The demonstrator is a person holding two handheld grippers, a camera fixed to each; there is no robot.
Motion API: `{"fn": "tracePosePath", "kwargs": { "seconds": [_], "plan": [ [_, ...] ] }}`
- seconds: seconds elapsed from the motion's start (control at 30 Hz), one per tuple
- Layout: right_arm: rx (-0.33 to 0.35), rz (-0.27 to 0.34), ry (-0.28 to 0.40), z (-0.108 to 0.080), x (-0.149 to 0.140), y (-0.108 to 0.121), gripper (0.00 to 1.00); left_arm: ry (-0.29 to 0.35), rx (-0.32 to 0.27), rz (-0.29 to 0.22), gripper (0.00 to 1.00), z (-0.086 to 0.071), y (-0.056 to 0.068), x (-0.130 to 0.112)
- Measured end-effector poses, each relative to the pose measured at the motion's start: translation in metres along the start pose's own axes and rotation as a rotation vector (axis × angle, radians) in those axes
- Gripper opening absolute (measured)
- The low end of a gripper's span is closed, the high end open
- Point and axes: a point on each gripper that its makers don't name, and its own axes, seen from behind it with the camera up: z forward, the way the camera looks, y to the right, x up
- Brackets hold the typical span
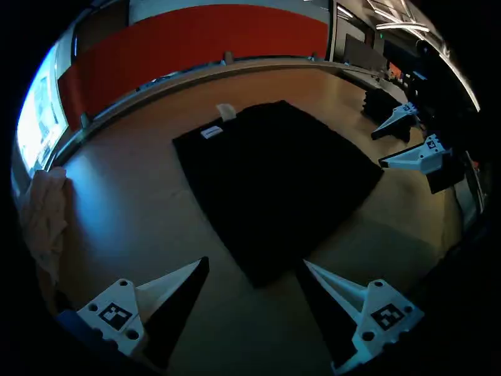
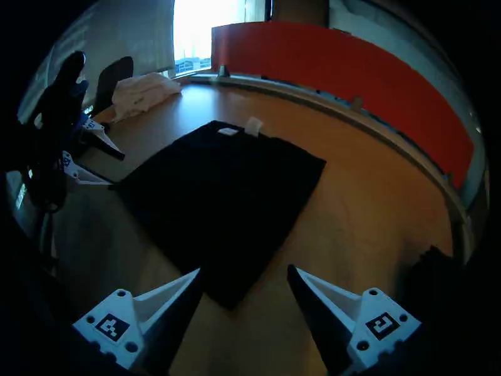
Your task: Fold towel
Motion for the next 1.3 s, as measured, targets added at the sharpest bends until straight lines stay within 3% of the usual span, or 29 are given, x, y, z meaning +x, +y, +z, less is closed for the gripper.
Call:
{"fn": "tracePosePath", "kwargs": {
  "seconds": [0.37,0.63,1.0,1.3],
  "plan": [
    [0.038,-0.018,-0.056,0.007,-0.022,-0.006,0.93,-0.054,-0.041,0.015,1.00,0.014,0.011,-0.015],
    [0.057,-0.041,-0.072,0.009,-0.028,-0.007,0.84,-0.063,-0.034,0.040,0.97,0.016,0.011,-0.015],
    [0.089,-0.056,-0.075,0.012,-0.029,-0.013,0.63,-0.082,-0.049,0.064,0.75,0.016,0.019,-0.015],
    [0.098,-0.066,-0.077,0.012,-0.030,-0.013,0.36,-0.088,-0.043,0.054,0.63,0.017,0.018,-0.013]
  ]
}}
